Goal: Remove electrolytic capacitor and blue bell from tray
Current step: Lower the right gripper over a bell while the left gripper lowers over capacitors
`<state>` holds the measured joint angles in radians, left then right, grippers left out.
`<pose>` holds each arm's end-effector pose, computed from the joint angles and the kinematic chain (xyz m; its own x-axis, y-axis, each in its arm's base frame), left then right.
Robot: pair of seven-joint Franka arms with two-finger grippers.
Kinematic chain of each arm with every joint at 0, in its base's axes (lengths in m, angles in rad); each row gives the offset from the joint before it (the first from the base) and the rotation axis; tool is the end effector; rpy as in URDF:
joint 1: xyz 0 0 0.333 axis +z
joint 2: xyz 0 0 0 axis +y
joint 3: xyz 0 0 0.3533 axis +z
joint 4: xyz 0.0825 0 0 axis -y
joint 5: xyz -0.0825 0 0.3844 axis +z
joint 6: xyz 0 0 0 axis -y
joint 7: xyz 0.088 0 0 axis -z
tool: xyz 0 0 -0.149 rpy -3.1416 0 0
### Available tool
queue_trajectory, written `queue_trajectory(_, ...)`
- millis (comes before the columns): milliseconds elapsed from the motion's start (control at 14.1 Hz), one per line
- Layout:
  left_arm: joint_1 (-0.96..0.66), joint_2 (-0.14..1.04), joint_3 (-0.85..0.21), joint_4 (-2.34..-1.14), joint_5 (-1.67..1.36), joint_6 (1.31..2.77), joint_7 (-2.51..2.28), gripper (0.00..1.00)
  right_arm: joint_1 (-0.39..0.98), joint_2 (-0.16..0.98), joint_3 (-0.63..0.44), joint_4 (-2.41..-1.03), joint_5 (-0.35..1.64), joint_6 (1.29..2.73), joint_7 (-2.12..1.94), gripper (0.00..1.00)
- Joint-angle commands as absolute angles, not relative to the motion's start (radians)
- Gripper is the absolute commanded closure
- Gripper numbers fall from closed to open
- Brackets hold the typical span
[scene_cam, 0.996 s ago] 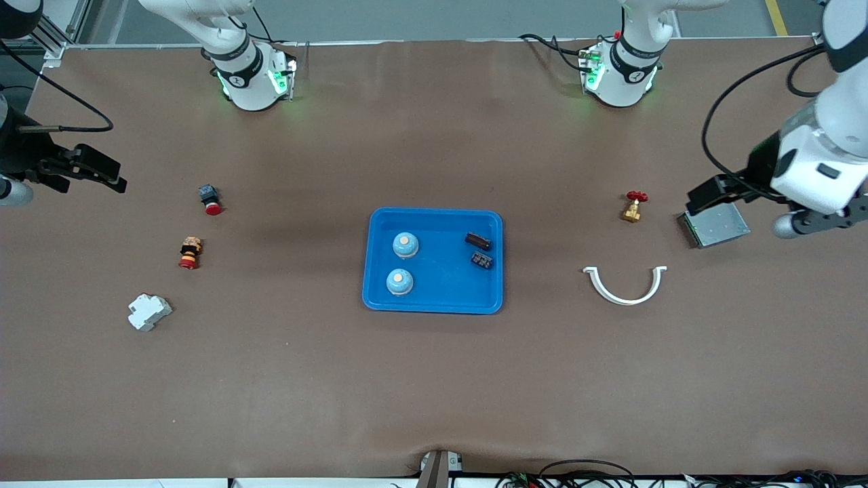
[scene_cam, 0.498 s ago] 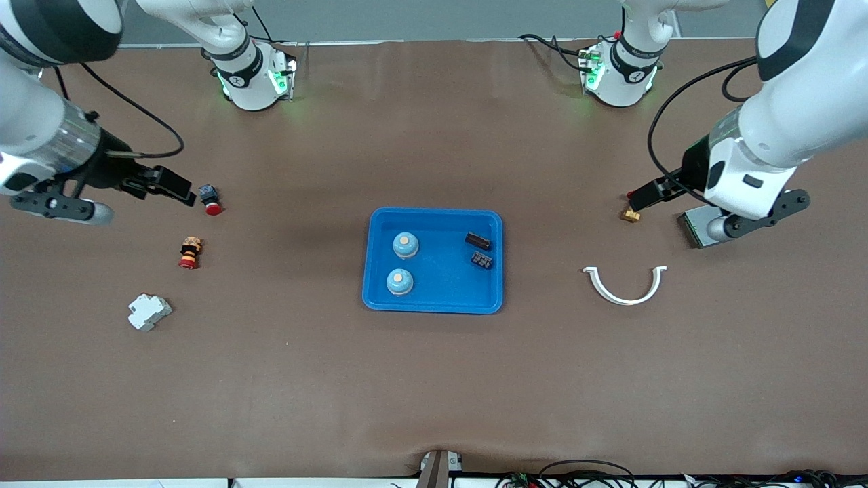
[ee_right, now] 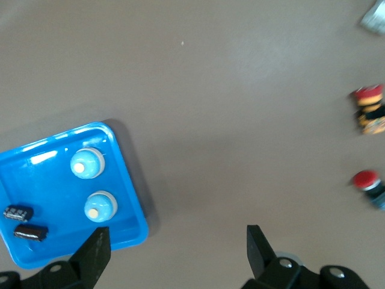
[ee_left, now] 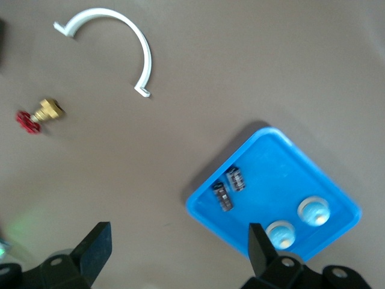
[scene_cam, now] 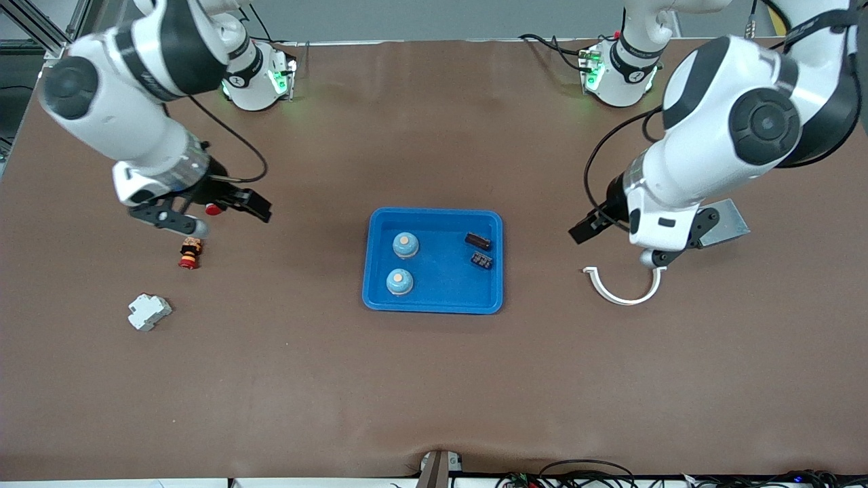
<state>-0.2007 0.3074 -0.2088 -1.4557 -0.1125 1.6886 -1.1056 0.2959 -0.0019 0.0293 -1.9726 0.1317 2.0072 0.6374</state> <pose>0.6009 -0.2593 0.5028 0.7394 0.6473 -0.1853 0.6608 -0.7504 0.0152 0.5282 0.1917 0.4679 0.9338 -0.3548 -0.0453 -0.3577 -0.9265 -0.1169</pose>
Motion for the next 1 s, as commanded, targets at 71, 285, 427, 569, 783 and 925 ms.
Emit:
queue_trajectory(71,-0.251,0.386,-0.207,-1.439,-0.121,1.788,-1.285,0.0,0.391,0.029,0.02,-2.002,0.133,2.08,0.765,0.0)
queue_trajectory(285,-0.273,0.445,-0.207,-1.439,-0.12,1.874,-1.412,0.0,0.449,0.098,0.02,-2.003,0.133,2.144,0.86,0.0)
queue_trajectory(427,-0.308,0.485,-0.203,-1.437,-0.117,1.928,-1.469,0.0,0.486,0.142,0.02,-2.003,0.133,2.187,0.916,0.0)
queue_trajectory(569,-0.336,0.535,-0.199,-1.437,-0.112,1.989,-1.535,0.0,0.521,0.182,0.02,-2.002,0.132,2.23,0.974,0.0)
queue_trajectory(783,-0.386,0.607,-0.196,-1.437,-0.045,2.06,-1.649,0.0,0.575,0.254,0.018,-2.0,0.127,2.302,1.046,0.0)
queue_trajectory(925,-0.397,0.65,-0.198,-1.437,-0.006,2.095,-1.706,0.0,0.597,0.3,0.018,-1.996,0.089,2.338,1.103,0.0)
